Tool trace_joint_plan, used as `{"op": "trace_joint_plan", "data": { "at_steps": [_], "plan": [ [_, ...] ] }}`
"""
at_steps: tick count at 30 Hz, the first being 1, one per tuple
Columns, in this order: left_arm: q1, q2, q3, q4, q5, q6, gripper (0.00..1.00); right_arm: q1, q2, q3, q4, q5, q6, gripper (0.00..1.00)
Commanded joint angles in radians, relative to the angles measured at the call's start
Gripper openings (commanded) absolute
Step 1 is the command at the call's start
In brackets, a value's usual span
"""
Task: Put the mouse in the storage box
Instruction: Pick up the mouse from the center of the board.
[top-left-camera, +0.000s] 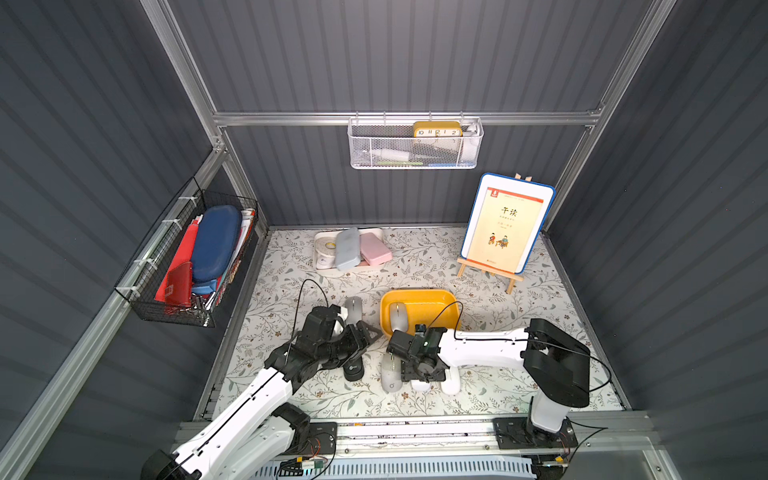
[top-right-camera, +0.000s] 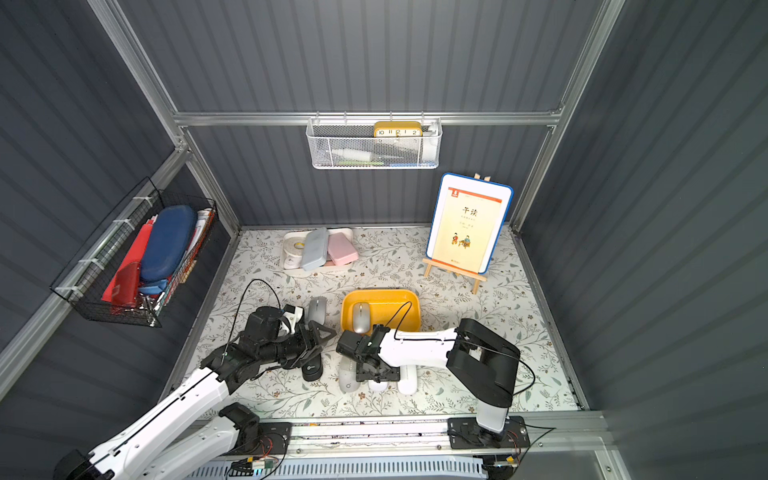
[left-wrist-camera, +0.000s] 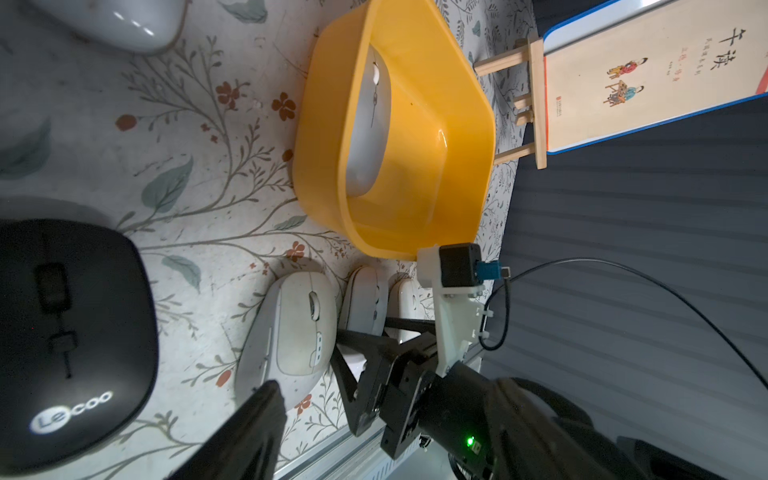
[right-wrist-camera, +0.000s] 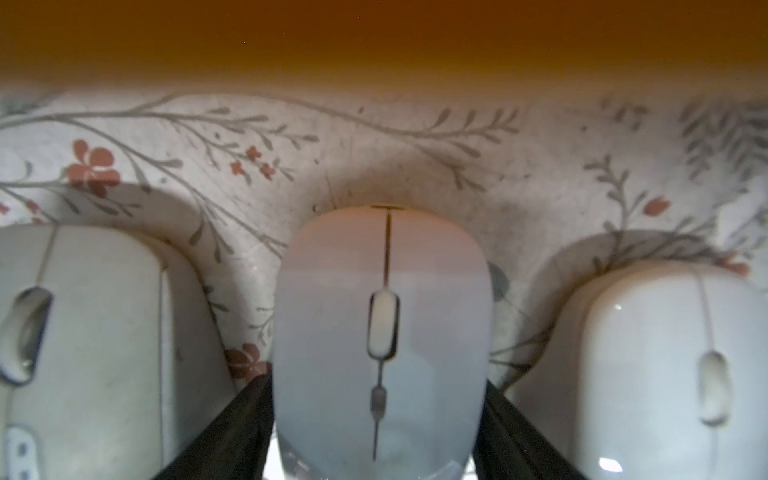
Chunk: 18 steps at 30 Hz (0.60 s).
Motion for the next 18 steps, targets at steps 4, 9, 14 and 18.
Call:
{"op": "trace_joint_plan", "data": {
  "at_steps": [4,9,14,18],
  "plan": [
    [0.000,-0.033,-0.024,-0.021,-0.002,-0.033,0.82,0.001,0.049,0.010,-0.037,-0.023,-0.003,0.68],
    [-0.001,-0.006,-0.015,-0.001,0.002,-0.020,0.83,0.012,0.013,0.019,-0.063,0.007,-0.008,0.64],
    [-0.001,0.007,-0.011,0.016,0.002,-0.015,0.83,0.040,-0.023,0.055,-0.124,0.067,-0.014,0.64],
    [0.000,0.017,0.015,0.010,-0.004,0.009,0.84,0.063,-0.060,0.079,-0.150,0.084,-0.021,0.64]
  ]
}}
